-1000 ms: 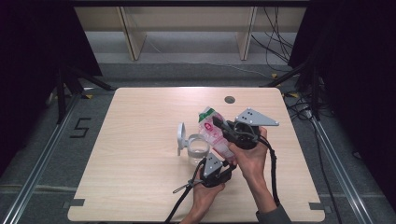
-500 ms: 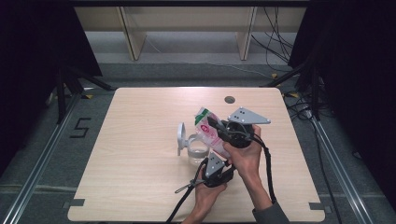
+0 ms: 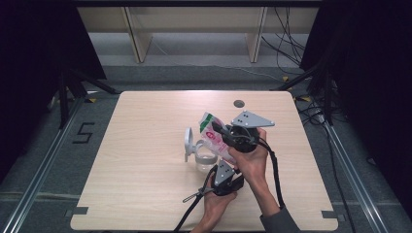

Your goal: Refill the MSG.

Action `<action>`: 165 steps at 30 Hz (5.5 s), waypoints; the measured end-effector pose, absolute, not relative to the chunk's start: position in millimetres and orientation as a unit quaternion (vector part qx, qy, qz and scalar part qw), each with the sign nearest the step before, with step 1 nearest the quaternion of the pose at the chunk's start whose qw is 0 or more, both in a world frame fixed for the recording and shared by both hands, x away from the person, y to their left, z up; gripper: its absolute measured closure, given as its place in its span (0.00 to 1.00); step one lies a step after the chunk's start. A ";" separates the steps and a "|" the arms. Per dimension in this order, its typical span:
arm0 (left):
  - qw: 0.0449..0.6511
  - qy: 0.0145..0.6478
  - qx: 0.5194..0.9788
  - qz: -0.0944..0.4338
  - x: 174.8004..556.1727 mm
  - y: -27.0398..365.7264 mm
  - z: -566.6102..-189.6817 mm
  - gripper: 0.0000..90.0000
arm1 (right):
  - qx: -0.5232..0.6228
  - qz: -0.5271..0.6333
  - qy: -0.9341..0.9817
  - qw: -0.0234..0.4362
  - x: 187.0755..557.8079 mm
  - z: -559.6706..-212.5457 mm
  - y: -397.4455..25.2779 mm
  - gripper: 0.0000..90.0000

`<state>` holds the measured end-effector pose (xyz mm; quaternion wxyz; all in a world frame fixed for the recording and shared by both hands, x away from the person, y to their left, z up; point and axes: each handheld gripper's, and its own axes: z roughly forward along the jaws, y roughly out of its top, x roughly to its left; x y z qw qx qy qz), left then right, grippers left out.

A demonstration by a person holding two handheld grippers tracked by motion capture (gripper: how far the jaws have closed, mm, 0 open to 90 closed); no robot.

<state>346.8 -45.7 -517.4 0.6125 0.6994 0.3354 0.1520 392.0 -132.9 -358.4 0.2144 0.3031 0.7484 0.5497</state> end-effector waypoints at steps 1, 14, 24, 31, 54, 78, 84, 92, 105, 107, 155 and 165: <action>0.613 0.336 0.698 0.152 346.6 -45.9 -517.3 0.84 | 0.306 0.549 0.750 0.204 392.2 -358.4 -131.8 1.00; 0.619 0.332 0.695 0.150 347.7 -46.8 -516.4 0.84 | 0.296 0.540 0.757 0.219 397.4 -360.4 -124.2 1.00; 0.624 0.335 0.691 0.146 349.6 -50.1 -516.2 0.84 | 0.296 0.539 0.760 0.211 399.6 -361.9 -123.5 1.00; 0.629 0.331 0.689 0.146 349.9 -52.9 -515.7 0.84 | 0.305 0.537 0.756 0.217 397.5 -361.1 -122.2 1.00; 0.633 0.332 0.682 0.152 349.8 -52.8 -514.8 0.84 | 0.292 0.530 0.765 0.220 399.6 -360.3 -119.7 1.00; 0.640 0.333 0.675 0.152 349.4 -52.0 -512.6 0.85 | 0.282 0.523 0.773 0.223 399.1 -359.3 -111.3 1.00; 0.639 0.333 0.676 0.153 349.2 -51.7 -512.3 0.85 | 0.287 0.529 0.769 0.216 399.0 -359.9 -111.5 1.00; 0.642 0.334 0.674 0.151 350.1 -51.9 -512.0 0.85 | 0.267 0.533 0.771 0.226 400.3 -358.7 -111.1 1.00; 0.642 0.334 0.674 0.147 350.1 -52.6 -511.4 0.85 | 0.275 0.528 0.772 0.223 399.6 -360.4 -110.6 1.00; 0.641 0.336 0.674 0.148 348.9 -52.9 -510.8 0.85 | 0.280 0.526 0.771 0.222 398.3 -359.4 -111.0 1.00; 0.646 0.328 0.672 0.150 352.1 -54.3 -514.1 0.85 | 0.273 0.526 0.774 0.223 400.9 -362.5 -110.5 1.00; 0.645 0.329 0.673 0.152 351.7 -53.9 -513.9 0.85 | 0.272 0.525 0.773 0.229 401.8 -362.9 -111.0 1.00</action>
